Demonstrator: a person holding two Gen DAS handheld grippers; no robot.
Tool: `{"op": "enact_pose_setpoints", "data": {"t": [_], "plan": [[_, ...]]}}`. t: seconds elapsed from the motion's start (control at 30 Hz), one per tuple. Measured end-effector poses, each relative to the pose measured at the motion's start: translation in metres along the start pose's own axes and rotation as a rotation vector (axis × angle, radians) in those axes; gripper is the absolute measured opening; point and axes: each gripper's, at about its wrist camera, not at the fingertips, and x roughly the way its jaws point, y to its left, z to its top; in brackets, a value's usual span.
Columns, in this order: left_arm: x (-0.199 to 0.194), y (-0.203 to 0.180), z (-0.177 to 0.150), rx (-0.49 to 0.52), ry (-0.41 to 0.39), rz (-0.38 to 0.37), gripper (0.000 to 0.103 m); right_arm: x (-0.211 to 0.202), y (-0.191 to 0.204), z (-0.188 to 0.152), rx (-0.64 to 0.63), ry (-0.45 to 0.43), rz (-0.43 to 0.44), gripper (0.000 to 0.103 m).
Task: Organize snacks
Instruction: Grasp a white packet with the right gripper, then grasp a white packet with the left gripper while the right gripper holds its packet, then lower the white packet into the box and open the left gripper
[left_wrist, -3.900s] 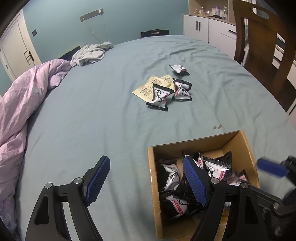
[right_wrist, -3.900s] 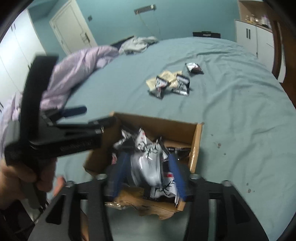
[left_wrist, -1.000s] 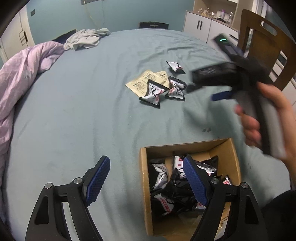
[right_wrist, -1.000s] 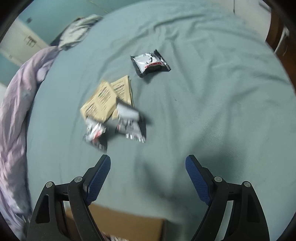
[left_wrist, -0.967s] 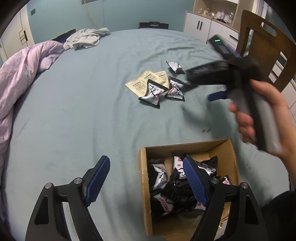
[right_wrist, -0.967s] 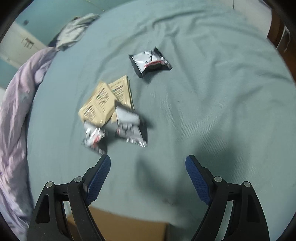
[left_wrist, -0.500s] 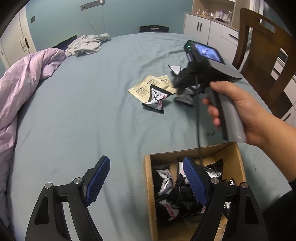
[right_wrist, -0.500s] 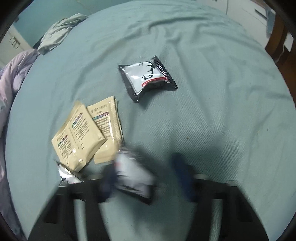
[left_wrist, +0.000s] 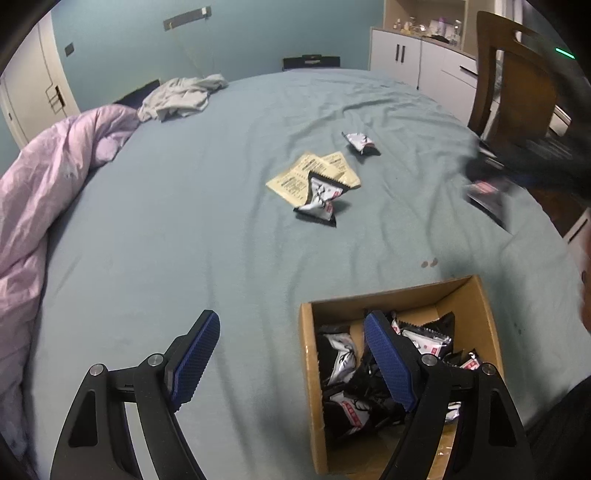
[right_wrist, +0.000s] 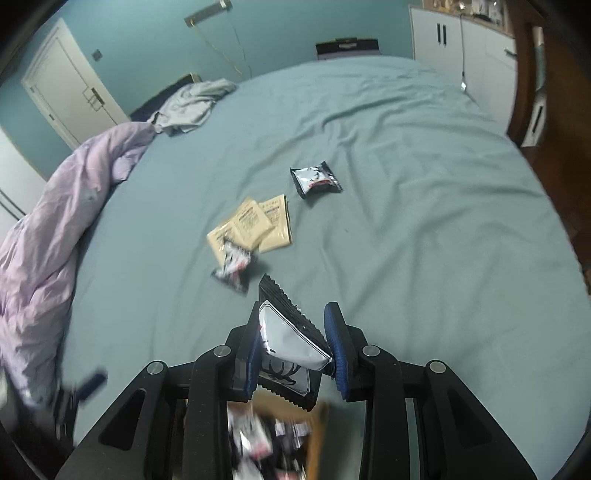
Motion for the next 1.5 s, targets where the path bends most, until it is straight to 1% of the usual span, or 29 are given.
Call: {"op": "enact_pose_setpoints", "data": {"t": [0.03, 0.07, 0.1, 0.17, 0.27, 0.33, 0.43, 0.5, 0.57, 0.6, 0.67, 0.77, 0.83, 0.87, 0.93, 0.97, 1.0, 1.1, 1.17, 1.23, 1.27, 1.33, 1.4, 1.43, 1.5], "plan": [[-0.001, -0.001, 0.004, 0.014, -0.008, 0.002, 0.082, -0.014, -0.002, -0.009, 0.011, -0.015, 0.015, 0.03], [0.0, -0.003, 0.007, 0.028, -0.014, 0.006, 0.082, -0.028, -0.009, -0.026, 0.037, -0.028, 0.058, 0.03], [0.003, -0.006, 0.016, 0.065, -0.015, 0.022, 0.082, -0.037, -0.012, -0.034, 0.045, -0.024, 0.075, 0.03], [0.009, -0.011, 0.034, 0.107, -0.017, 0.042, 0.082, -0.053, -0.033, -0.057, 0.094, -0.03, 0.096, 0.03], [0.027, -0.017, 0.063, 0.127, -0.004, 0.023, 0.083, -0.076, -0.066, -0.077, 0.164, -0.083, 0.101, 0.03], [0.041, -0.024, 0.076, 0.13, 0.017, 0.006, 0.083, -0.086, -0.077, -0.089, 0.198, -0.104, 0.103, 0.03], [0.074, -0.033, 0.103, 0.122, 0.067, -0.021, 0.083, -0.08, -0.091, -0.106, 0.239, -0.106, 0.083, 0.03], [0.097, -0.038, 0.115, 0.11, 0.109, -0.018, 0.083, -0.069, -0.098, -0.108, 0.26, -0.089, 0.106, 0.03], [0.121, -0.042, 0.121, 0.103, 0.152, 0.006, 0.083, -0.062, -0.1, -0.105, 0.282, -0.075, 0.117, 0.03], [0.132, -0.043, 0.123, 0.104, 0.17, 0.02, 0.083, -0.059, -0.103, -0.102, 0.296, -0.073, 0.137, 0.03], [0.15, -0.046, 0.126, 0.122, 0.194, 0.046, 0.083, -0.054, -0.106, -0.099, 0.309, -0.075, 0.15, 0.03], [0.167, -0.053, 0.13, 0.174, 0.197, 0.093, 0.083, -0.042, -0.11, -0.097, 0.311, -0.06, 0.154, 0.03], [0.175, -0.056, 0.13, 0.202, 0.207, 0.1, 0.082, -0.037, -0.115, -0.098, 0.328, -0.041, 0.172, 0.03], [0.182, -0.057, 0.13, 0.213, 0.222, 0.09, 0.078, -0.035, -0.116, -0.097, 0.337, -0.034, 0.181, 0.03], [0.19, -0.058, 0.128, 0.223, 0.255, 0.075, 0.054, -0.033, -0.118, -0.097, 0.349, -0.026, 0.196, 0.03], [0.193, -0.058, 0.126, 0.227, 0.274, 0.064, 0.028, -0.033, -0.118, -0.097, 0.35, -0.024, 0.196, 0.03], [0.194, -0.057, 0.124, 0.224, 0.282, 0.061, 0.028, -0.031, -0.119, -0.096, 0.345, -0.026, 0.193, 0.03], [0.183, -0.054, 0.124, 0.193, 0.252, 0.063, 0.026, -0.031, -0.113, -0.095, 0.301, -0.044, 0.163, 0.03], [0.169, -0.05, 0.124, 0.174, 0.221, 0.087, 0.026, -0.034, -0.105, -0.096, 0.261, -0.058, 0.147, 0.03], [0.152, -0.046, 0.121, 0.151, 0.196, 0.092, 0.025, -0.032, -0.099, -0.095, 0.239, -0.058, 0.143, 0.03], [0.141, -0.044, 0.117, 0.128, 0.189, 0.098, 0.025, -0.03, -0.096, -0.096, 0.23, -0.057, 0.136, 0.03], [0.124, -0.041, 0.105, 0.085, 0.201, 0.095, 0.025, -0.031, -0.091, -0.096, 0.206, -0.062, 0.113, 0.03], [0.095, -0.039, 0.088, 0.045, 0.189, 0.061, 0.025, -0.033, -0.087, -0.096, 0.189, -0.069, 0.094, 0.03], [0.086, -0.039, 0.083, 0.044, 0.18, 0.05, 0.025, -0.034, -0.086, -0.096, 0.184, -0.073, 0.091, 0.03], [0.056, -0.041, 0.067, 0.072, 0.148, 0.036, 0.025, -0.04, -0.085, -0.098, 0.181, -0.085, 0.087, 0.03]]}}
